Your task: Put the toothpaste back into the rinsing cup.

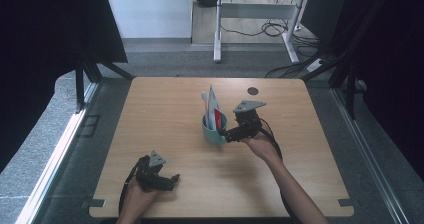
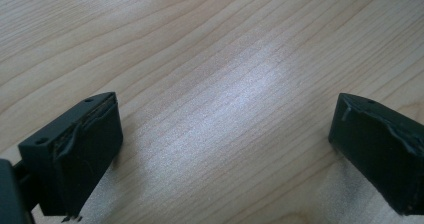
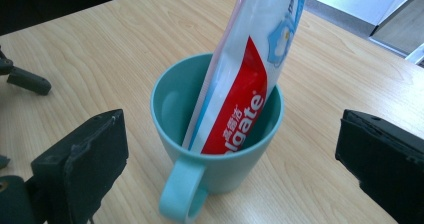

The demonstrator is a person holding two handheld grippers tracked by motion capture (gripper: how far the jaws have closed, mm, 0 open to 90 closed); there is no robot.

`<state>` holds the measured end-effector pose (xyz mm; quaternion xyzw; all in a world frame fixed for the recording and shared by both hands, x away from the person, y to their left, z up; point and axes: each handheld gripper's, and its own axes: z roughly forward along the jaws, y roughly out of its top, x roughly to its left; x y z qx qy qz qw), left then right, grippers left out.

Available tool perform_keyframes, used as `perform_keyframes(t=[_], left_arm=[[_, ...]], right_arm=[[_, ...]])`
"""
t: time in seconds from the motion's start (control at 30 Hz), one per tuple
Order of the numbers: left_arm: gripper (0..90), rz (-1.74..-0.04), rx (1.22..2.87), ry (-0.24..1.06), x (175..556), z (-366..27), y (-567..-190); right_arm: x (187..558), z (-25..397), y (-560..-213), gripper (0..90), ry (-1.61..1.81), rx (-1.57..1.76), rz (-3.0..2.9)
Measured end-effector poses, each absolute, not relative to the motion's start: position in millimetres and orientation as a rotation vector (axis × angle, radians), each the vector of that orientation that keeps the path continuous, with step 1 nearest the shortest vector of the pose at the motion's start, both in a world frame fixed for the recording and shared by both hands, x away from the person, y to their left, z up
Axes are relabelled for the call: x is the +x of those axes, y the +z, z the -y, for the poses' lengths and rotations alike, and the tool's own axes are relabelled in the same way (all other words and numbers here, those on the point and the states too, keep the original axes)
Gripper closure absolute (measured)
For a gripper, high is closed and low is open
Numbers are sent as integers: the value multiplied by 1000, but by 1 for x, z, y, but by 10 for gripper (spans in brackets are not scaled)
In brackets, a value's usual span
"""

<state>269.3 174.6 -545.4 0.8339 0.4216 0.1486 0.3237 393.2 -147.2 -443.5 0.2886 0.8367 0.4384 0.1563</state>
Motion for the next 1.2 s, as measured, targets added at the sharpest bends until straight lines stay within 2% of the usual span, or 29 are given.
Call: perform_keyframes(t=[1.2], left_arm=[[8, -1116, 2183, 390, 269, -174, -545]], right_arm=[[362, 212, -459, 3, 1230, 918, -2386]])
